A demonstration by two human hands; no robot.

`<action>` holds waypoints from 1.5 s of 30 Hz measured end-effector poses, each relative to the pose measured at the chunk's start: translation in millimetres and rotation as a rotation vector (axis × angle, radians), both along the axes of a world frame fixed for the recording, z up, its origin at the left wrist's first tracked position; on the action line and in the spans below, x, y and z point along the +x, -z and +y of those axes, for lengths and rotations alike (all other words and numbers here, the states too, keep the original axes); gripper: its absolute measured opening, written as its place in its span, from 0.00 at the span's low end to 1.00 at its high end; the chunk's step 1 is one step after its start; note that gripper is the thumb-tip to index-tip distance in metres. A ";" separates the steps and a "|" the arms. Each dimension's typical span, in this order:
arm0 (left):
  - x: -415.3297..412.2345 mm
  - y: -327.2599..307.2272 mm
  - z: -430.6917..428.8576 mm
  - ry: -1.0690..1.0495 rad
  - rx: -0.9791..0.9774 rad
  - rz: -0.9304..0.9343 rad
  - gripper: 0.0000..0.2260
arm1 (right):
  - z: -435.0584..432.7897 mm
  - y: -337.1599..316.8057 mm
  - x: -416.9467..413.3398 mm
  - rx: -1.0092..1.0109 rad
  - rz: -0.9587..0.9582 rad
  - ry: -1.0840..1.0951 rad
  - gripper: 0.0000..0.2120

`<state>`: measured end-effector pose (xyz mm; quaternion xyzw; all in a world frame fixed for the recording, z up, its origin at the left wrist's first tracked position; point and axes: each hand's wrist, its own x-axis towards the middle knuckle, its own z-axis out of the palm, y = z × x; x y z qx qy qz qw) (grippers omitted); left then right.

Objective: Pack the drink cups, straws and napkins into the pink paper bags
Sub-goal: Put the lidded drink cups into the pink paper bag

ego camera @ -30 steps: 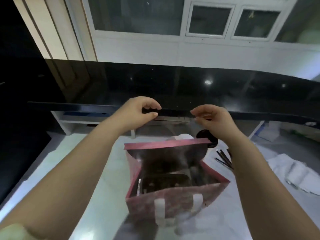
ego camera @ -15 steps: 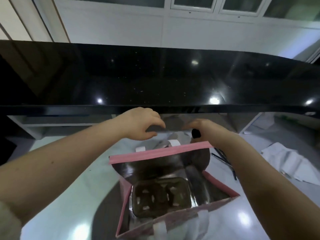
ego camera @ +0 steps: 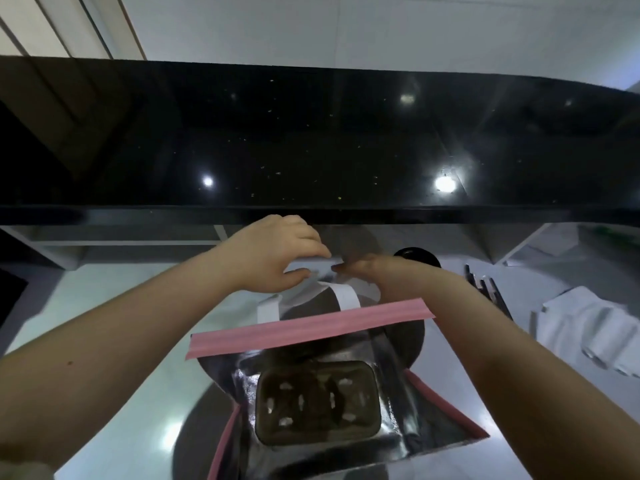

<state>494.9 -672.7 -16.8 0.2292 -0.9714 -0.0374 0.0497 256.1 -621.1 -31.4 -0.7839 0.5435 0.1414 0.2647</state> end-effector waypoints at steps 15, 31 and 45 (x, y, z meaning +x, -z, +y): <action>10.7 -63.6 33.2 -0.172 -0.122 0.070 0.17 | 38.1 -59.5 -29.7 -0.232 -0.097 0.098 0.42; 25.0 -102.7 135.8 -0.357 -0.125 0.174 0.14 | 105.2 -171.0 -19.9 -0.546 -0.467 0.048 0.43; 43.4 -73.0 202.1 -0.534 0.183 0.156 0.10 | 140.9 -186.1 49.6 -0.416 -0.402 -0.200 0.42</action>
